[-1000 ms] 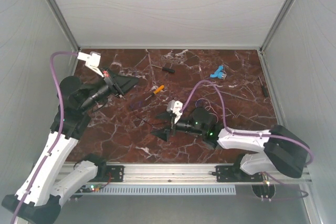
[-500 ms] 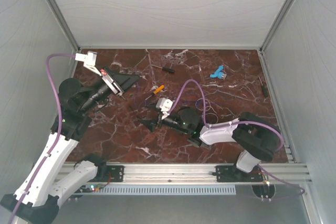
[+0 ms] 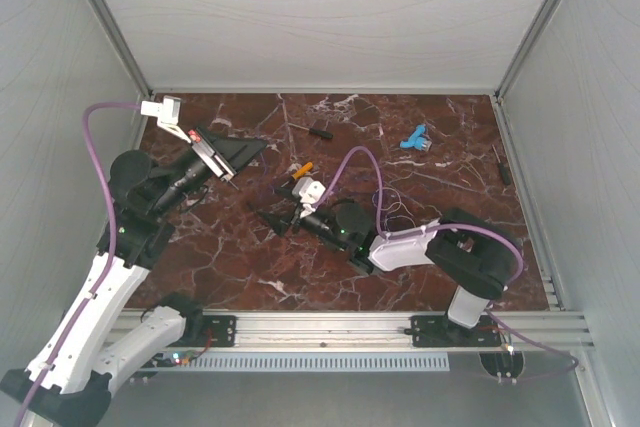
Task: Zip-tie the wires
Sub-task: Straighten the cable at the center of the board.
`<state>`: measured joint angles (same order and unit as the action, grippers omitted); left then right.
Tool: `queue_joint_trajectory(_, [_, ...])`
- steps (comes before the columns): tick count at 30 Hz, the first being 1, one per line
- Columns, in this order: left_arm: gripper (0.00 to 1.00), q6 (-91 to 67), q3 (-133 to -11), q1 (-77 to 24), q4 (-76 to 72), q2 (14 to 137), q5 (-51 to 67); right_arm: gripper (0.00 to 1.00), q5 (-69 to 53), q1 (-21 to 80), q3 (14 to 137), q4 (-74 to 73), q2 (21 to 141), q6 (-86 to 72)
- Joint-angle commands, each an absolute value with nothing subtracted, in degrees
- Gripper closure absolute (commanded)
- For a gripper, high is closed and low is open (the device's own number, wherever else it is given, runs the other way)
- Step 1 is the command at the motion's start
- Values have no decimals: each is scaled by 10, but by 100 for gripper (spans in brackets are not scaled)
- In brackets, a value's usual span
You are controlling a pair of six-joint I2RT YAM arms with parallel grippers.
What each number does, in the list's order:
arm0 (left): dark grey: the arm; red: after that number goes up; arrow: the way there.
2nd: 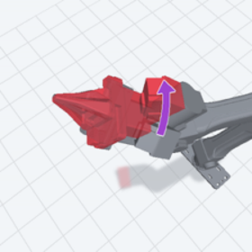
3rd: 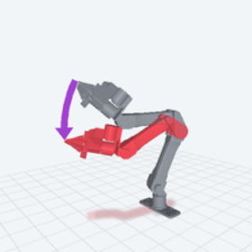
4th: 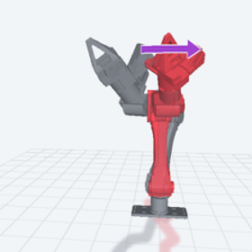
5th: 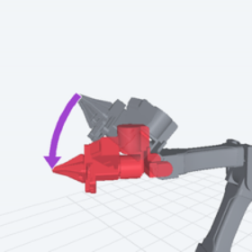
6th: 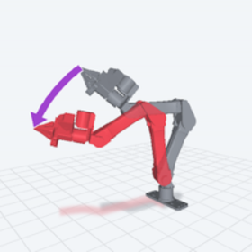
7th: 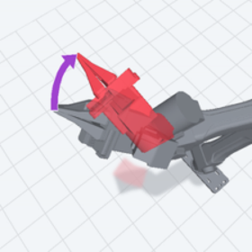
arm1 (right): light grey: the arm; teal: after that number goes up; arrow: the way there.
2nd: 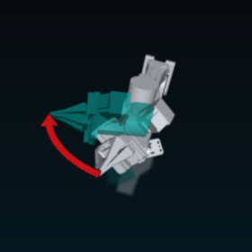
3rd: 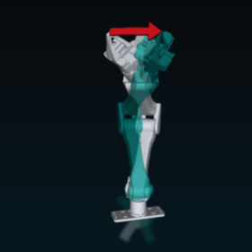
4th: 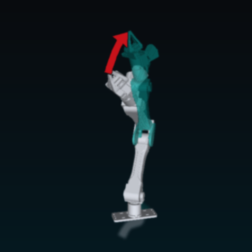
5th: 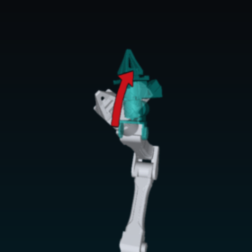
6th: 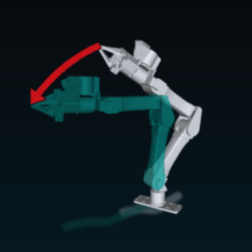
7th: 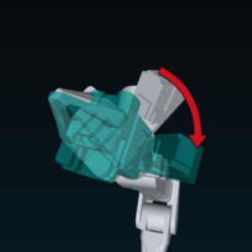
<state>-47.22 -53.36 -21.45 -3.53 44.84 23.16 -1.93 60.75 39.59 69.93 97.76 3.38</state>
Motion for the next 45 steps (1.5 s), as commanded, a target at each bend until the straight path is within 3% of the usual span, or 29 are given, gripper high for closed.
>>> queue_joint_trajectory(1, [100,-484,-542,-219,-73,447,238,44,17,610,423,751,988,47])
queue_joint_trajectory(5, [100,-488,-542,-220,-77,446,237,56,20,609,431,747,991,46])
queue_joint_trajectory(10, [100,-486,-543,-221,-77,447,230,96,25,610,429,736,991,46])
queue_joint_trajectory(11, [100,-484,-543,-221,-77,447,228,100,30,609,428,732,989,45])
queue_joint_trajectory(16, [100,-451,-562,-221,-54,456,196,100,53,610,403,657,929,4])
queue_joint_trajectory(21, [100,-408,-582,-221,-42,503,132,100,46,610,380,481,826,-59])
queue_joint_trajectory(30, [100,-382,-687,-221,-72,687,77,100,-28,610,338,162,651,-95])
queue_joint_trajectory(38, [100,-362,-794,-221,-76,819,53,100,-65,610,303,20,498,-137])
queue_joint_trajectory(41, [100,-373,-807,-221,-79,853,64,100,-37,610,305,-23,435,-135])
queue_joint_trajectory(45, [100,-391,-807,-225,-96,884,88,100,87,609,327,-98,380,-146])
